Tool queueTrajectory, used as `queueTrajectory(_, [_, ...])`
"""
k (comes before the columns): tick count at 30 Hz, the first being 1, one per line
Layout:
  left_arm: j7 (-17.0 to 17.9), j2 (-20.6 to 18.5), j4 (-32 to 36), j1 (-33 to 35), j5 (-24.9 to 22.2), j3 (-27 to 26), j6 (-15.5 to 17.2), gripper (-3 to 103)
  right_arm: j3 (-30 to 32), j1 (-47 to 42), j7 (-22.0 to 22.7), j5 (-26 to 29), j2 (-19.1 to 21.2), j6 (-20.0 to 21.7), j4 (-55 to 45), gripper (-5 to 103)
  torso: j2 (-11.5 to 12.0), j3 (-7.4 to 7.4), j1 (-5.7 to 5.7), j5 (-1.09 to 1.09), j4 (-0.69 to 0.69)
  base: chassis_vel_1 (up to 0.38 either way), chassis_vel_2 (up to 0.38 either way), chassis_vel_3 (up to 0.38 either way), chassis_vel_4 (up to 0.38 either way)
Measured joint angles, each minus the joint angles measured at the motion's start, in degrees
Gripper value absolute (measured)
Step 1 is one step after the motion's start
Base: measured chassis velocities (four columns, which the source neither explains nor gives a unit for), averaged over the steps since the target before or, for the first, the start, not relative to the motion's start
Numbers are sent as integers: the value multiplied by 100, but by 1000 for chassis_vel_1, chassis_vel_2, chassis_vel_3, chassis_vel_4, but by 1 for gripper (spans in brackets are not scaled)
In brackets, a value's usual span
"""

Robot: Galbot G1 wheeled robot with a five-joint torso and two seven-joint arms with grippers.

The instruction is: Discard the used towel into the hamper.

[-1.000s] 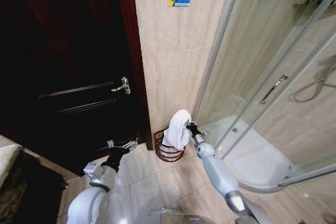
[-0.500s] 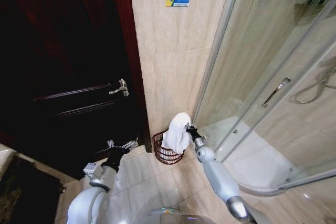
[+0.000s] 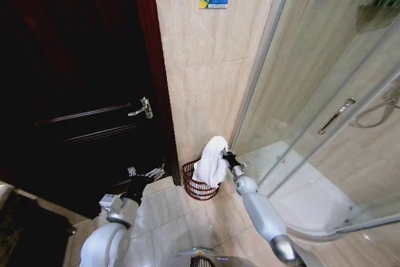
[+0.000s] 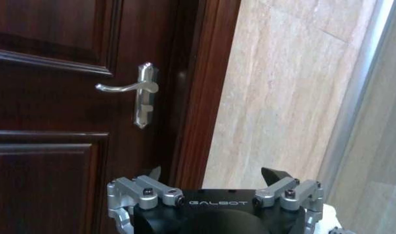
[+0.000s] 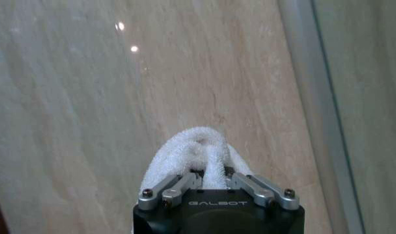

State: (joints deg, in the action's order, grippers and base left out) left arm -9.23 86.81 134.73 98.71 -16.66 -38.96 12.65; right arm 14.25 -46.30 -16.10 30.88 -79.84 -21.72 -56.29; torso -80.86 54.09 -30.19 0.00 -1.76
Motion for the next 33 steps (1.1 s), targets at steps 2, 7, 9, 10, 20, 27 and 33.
queueTrajectory(2, [0,1,0,-1,0,0,0,100,18,-28,0,-109,-1,25,3,13,2,1,-5,1,-1,-125,125,149,-110])
queueTrajectory(7, [0,0,0,-1,0,0,0,100,25,-153,9,-154,41,215,-83,13,2,1,-3,-1,1,-72,64,30,-18])
queueTrajectory(9, [0,0,0,-1,0,0,-1,100,26,-185,7,-152,54,250,-102,13,2,1,-1,-1,2,0,0,0,0])
queueTrajectory(10, [0,0,0,0,0,0,0,100,22,-224,7,-153,75,347,-134,13,1,0,1,1,1,0,0,0,0])
queueTrajectory(20, [0,1,0,-1,0,0,0,100,-73,-152,-252,-34,272,1507,-68,13,0,-1,1,0,0,17,-3,-5,11])
queueTrajectory(27, [0,1,0,0,0,0,0,100,-219,273,-402,-8,259,1934,406,13,0,0,0,0,0,0,0,0,0])
queueTrajectory(33, [0,0,0,0,0,0,0,100,-223,303,-377,-8,197,1995,386,13,0,0,0,0,-1,0,0,0,0])
